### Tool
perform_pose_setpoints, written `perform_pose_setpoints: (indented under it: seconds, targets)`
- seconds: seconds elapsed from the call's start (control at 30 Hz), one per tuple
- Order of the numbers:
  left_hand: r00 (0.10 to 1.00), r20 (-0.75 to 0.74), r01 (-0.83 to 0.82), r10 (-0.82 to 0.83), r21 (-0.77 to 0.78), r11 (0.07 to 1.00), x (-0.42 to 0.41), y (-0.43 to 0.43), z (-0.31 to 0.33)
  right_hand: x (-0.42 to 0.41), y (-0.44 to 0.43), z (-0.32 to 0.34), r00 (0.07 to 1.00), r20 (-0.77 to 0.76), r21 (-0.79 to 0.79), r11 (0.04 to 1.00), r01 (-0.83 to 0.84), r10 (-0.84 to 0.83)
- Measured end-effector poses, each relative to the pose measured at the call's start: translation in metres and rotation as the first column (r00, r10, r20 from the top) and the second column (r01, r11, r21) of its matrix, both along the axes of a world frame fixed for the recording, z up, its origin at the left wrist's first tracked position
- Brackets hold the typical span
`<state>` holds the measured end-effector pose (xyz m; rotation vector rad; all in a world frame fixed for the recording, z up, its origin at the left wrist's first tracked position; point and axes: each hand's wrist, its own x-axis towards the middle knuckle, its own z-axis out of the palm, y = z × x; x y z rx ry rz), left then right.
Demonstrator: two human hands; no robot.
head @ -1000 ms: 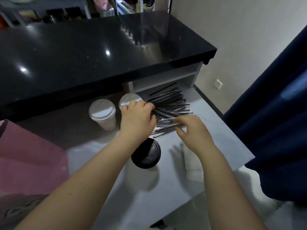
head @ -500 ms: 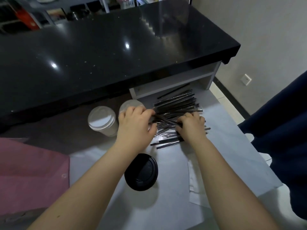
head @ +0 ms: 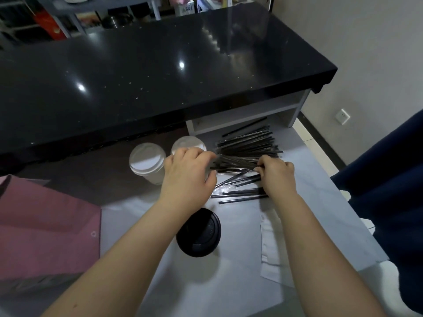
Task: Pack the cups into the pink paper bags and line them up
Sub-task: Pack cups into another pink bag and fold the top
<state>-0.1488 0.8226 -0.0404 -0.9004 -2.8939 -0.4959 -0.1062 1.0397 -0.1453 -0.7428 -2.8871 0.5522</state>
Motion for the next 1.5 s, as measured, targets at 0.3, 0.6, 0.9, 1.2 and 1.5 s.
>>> perform_pose_setpoints:
  seconds: [0.3,0.6,0.9,1.2,1.5]
  targets:
    - [1.000,-0.016,-0.012,0.013,0.096,0.995,0.004,-0.020,0.011,0.019,-0.006,0.033,0.994,-0.080,-0.092,0.994,0.067,-0.074]
    - [0.968,-0.239,-0.029,0.071,0.175,0.984,-0.001,-0.095,0.050,0.016,-0.098,0.115,0.963,-0.132,-0.107,0.963,-0.248,0.234]
    - [0.953,-0.130,-0.232,0.273,0.263,0.937,-0.010,-0.271,0.085,-0.004,-0.276,0.182,0.831,-0.264,-0.086,0.846,-0.527,0.491]
    - [0.953,0.134,-0.299,0.273,0.241,0.923,-0.028,-0.468,0.071,-0.038,-0.455,0.201,0.602,-0.541,-0.299,0.534,-0.791,0.587]
    - [0.939,0.342,-0.112,-0.030,0.387,0.915,-0.042,-0.515,0.056,-0.064,-0.511,0.157,0.755,-0.266,-0.443,0.620,-0.647,0.599]
